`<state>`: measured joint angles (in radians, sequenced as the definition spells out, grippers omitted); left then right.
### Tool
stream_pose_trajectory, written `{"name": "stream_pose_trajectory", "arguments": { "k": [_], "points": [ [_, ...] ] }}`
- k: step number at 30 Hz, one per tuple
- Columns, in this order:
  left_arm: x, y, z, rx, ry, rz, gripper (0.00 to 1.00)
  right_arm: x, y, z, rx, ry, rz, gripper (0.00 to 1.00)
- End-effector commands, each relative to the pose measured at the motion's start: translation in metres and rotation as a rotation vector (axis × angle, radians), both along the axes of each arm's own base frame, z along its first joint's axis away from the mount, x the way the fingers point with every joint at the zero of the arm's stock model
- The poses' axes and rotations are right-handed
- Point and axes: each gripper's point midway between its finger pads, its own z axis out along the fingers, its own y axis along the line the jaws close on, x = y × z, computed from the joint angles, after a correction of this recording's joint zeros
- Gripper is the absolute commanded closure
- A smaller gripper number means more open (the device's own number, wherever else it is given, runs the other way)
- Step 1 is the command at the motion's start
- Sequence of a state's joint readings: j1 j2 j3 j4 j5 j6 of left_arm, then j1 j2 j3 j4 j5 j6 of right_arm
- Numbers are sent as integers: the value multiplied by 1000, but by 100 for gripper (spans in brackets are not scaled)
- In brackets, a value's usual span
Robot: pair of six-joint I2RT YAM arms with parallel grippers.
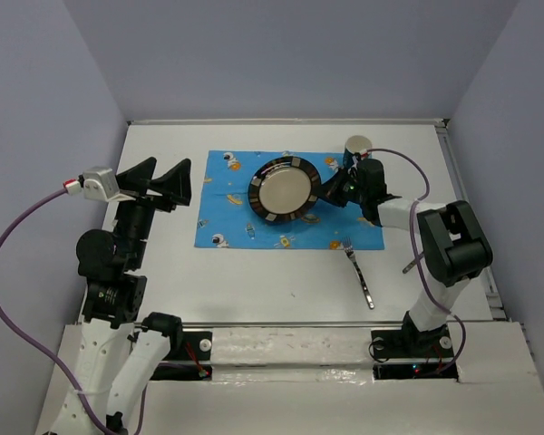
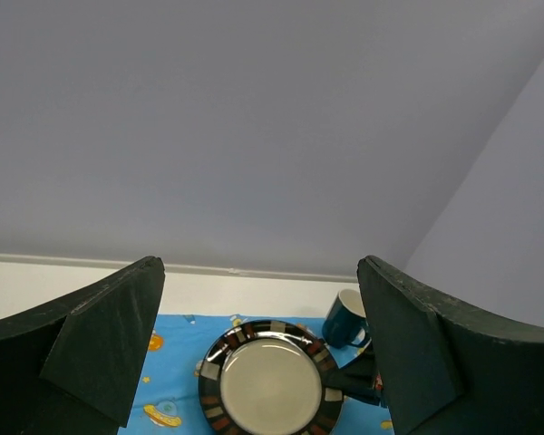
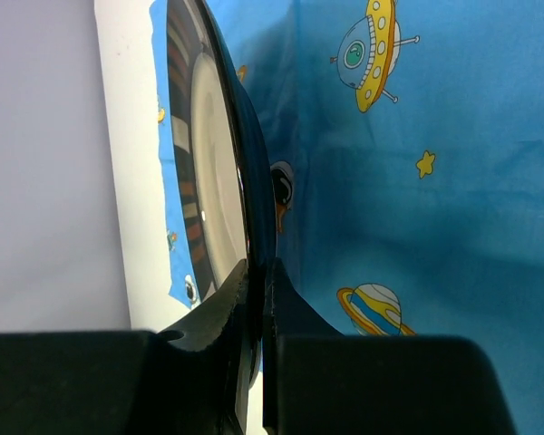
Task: Set the dinner table for one person
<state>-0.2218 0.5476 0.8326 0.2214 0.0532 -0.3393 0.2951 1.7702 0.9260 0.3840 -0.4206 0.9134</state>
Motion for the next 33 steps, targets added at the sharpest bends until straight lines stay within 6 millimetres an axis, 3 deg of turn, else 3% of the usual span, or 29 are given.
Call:
{"name": "stream_pose_trajectory", "arguments": {
  "k": [1, 15, 19, 23, 25, 26, 30, 33],
  "points": [
    [-4, -5, 15, -10, -60, -31, 1, 25, 10, 68, 131, -233, 13, 100],
    [0, -8, 10, -8, -45, -40, 1, 39, 2, 35, 96, -181, -23, 100],
    [1, -8, 10, -9, -45, -42, 1, 34, -1, 15, 49, -122, -19, 74],
    [0, -9, 10, -11, -44, -48, 1, 28, -7, -5, -16, -72, -21, 55],
    [0, -10, 10, -11, -45, -51, 1, 24, -10, -12, -48, -56, -14, 53],
    [0, -10, 10, -13, -45, -50, 1, 24, -11, -13, -57, -54, -15, 47],
    [-1, -10, 10, -14, -48, -52, 1, 21, -15, -15, -100, -47, -10, 45],
    [-2, -10, 11, -17, -50, -55, 1, 18, -24, -12, -158, -52, -25, 34]
  ]
}}
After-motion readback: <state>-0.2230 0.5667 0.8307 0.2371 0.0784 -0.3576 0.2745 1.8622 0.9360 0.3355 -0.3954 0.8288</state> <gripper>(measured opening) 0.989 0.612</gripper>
